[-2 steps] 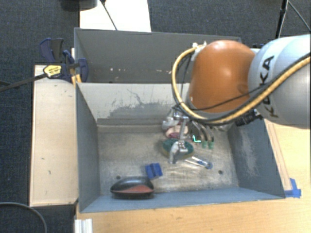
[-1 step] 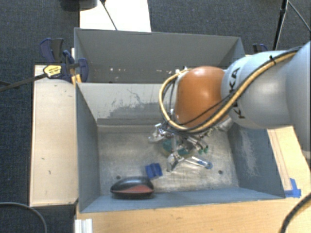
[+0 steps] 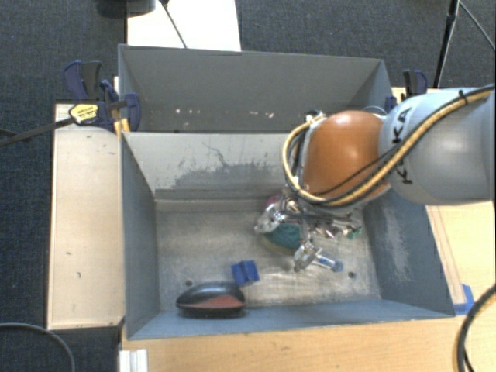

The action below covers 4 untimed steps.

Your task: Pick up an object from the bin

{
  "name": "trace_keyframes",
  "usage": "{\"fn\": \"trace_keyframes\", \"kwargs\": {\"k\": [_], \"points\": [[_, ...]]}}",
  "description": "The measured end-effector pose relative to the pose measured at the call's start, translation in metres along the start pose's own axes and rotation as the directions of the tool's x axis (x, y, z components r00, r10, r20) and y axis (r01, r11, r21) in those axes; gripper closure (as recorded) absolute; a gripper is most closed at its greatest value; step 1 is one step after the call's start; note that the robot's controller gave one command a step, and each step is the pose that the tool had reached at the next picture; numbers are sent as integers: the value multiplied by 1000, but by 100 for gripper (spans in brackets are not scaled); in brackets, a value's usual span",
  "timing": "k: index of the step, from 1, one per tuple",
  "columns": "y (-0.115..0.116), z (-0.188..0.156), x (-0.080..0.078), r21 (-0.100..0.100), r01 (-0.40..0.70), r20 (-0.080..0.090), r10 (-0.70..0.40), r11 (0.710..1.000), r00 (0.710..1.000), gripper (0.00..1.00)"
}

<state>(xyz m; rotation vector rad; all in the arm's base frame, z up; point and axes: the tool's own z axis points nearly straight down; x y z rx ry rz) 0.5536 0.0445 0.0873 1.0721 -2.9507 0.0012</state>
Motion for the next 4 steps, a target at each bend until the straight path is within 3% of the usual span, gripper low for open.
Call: {"fn": "trace_keyframes", "kwargs": {"k": [1, 2, 3, 4], "points": [[-47, 14, 22, -7, -56, 9, 56, 998, 998, 0], [-47, 13, 21, -5, -59, 8, 59, 998, 998, 100], [-61, -105, 20, 7, -22, 11, 22, 1000, 1000, 100], [-70, -201, 18, 9, 55, 12, -55, 998, 998, 100]]}}
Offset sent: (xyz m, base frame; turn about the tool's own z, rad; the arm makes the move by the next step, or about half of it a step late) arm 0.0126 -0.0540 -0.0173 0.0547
